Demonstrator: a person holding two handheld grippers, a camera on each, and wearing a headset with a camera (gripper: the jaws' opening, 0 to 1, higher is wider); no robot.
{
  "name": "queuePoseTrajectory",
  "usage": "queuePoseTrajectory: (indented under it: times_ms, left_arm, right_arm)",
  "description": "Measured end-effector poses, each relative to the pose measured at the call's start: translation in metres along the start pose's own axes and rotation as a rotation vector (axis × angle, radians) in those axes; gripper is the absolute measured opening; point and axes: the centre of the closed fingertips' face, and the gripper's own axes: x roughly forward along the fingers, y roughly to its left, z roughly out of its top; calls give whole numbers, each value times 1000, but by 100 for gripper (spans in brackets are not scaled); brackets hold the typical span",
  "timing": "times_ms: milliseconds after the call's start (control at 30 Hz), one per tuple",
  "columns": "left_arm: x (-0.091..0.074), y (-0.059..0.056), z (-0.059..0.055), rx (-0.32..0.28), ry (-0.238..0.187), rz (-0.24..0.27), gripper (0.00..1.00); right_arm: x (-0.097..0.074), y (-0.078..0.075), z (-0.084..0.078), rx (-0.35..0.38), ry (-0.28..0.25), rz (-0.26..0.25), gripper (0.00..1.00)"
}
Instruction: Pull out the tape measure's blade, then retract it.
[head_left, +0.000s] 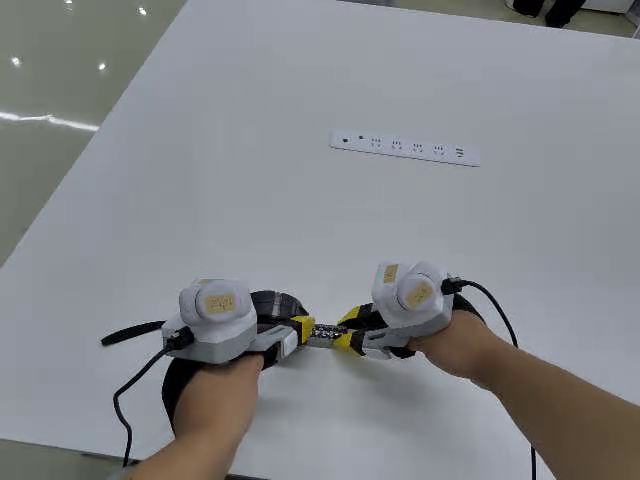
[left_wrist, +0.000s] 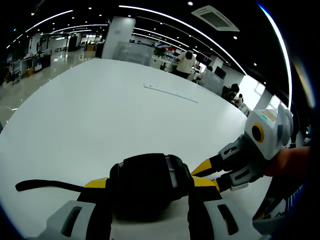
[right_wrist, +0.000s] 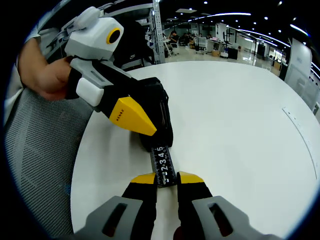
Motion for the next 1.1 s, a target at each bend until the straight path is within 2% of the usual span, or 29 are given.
queuePoseTrajectory:
  times_ms: [600,1100]
  left_arm:
    - [-2,0,0,-7,-2,-5,57]
    - [-2,0,0,-18,5,3,57]
  right_arm:
    - [9,4,10,4,0,13,11]
    - [11,4,14,5,4,2,10]
